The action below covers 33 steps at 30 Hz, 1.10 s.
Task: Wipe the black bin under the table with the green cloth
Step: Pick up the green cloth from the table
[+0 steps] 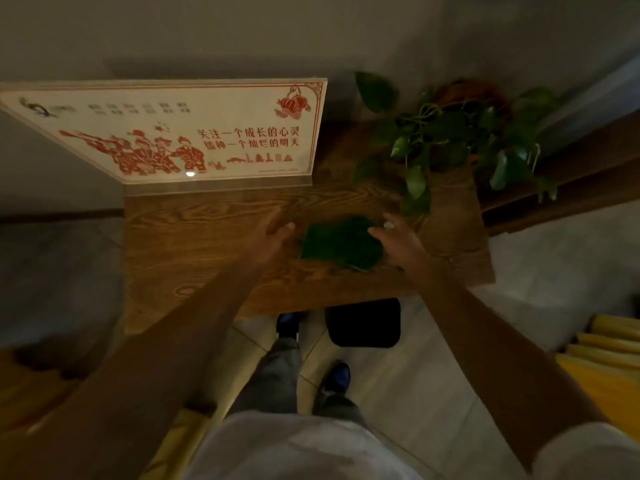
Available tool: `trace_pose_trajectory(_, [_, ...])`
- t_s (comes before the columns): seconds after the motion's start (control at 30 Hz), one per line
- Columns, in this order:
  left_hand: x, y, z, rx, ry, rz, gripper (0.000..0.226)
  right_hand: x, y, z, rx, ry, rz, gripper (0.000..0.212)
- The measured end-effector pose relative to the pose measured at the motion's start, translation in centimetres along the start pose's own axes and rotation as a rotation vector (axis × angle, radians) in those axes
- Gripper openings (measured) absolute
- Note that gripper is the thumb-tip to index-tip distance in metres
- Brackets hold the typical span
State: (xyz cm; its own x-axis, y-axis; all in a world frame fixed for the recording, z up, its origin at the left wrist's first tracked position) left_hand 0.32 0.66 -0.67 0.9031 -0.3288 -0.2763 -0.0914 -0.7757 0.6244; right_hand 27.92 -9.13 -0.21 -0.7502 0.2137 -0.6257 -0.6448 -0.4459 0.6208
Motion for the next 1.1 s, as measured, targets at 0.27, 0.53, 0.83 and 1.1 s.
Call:
trace_pose_trajectory(0.27, [5.1,-0.4,1.6,-0.056,-0.074,0.136,0.071,2.5,-0.3,-1.4,-0.032,0.089,0.005,0.077])
trace_pose_trajectory(0.53, [8.0,0.3,1.3,-0.142,-0.163,0.062,0.089,4.7,-0.1,-3.3,0.057,-0.006,-0.048,0.086])
trace_pose_trajectory(0.83, [6.4,2.8,1.1,-0.329,0.072,0.076,0.050,2.3,4.2,-2.2,0.006,-0.330,-0.087,0.042])
trace_pose_trajectory(1.1, [5.7,9.2,2.0,-0.343,0.304,0.171,0.053,-2.0,11.9,-2.0,0.062,-0.669,0.084,0.017])
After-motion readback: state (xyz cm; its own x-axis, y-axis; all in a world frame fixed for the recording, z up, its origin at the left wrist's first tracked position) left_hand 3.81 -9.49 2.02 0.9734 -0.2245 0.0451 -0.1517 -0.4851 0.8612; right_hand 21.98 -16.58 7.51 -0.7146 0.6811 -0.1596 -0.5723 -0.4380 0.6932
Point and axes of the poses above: each hand's wrist, its own y-axis away from the middle knuckle, its own x-axis out of the palm, z = x × y, the point moved 1 cm from there along -y, towards the middle knuckle, and after that the axes turned 15 degrees about -z, right-handed, at the moved point
